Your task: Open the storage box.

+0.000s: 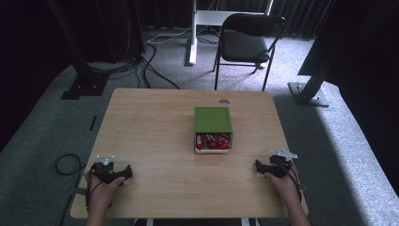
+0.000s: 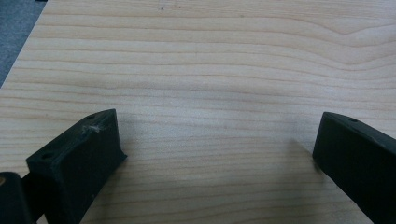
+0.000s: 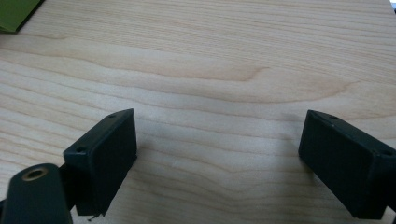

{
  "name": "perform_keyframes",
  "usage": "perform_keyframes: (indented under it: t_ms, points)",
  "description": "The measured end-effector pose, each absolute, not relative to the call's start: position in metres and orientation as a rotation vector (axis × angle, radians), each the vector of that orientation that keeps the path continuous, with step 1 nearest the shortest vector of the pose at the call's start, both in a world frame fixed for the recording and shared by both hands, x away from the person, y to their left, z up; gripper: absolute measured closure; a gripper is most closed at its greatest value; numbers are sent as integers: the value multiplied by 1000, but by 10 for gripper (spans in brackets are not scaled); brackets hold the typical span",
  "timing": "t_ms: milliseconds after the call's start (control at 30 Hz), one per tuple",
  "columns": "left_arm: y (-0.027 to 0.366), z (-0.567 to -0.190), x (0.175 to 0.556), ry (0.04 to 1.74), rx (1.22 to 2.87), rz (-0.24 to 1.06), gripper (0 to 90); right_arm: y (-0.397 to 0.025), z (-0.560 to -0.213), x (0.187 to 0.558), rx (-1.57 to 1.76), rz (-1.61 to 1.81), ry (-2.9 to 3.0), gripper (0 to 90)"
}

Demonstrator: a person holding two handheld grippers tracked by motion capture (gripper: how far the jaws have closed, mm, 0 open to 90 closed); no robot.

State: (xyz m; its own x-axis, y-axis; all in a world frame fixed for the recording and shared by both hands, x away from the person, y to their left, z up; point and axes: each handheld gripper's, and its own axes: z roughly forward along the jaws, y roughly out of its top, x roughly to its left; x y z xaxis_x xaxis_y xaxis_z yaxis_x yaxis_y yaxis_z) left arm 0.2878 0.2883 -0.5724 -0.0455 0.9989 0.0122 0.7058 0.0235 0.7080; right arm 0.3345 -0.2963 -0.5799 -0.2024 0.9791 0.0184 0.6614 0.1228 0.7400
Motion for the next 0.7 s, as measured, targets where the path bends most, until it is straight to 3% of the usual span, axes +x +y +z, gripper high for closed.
perform_keyframes:
  t_ms: [333, 700]
  points:
    - [288, -572, 288, 1797, 1742, 758, 20, -296, -580, 335, 1584, 867, 1923, 108]
    - [276, -572, 289, 1648, 1861, 735, 26, -296, -580, 335, 1584, 867, 1923, 108]
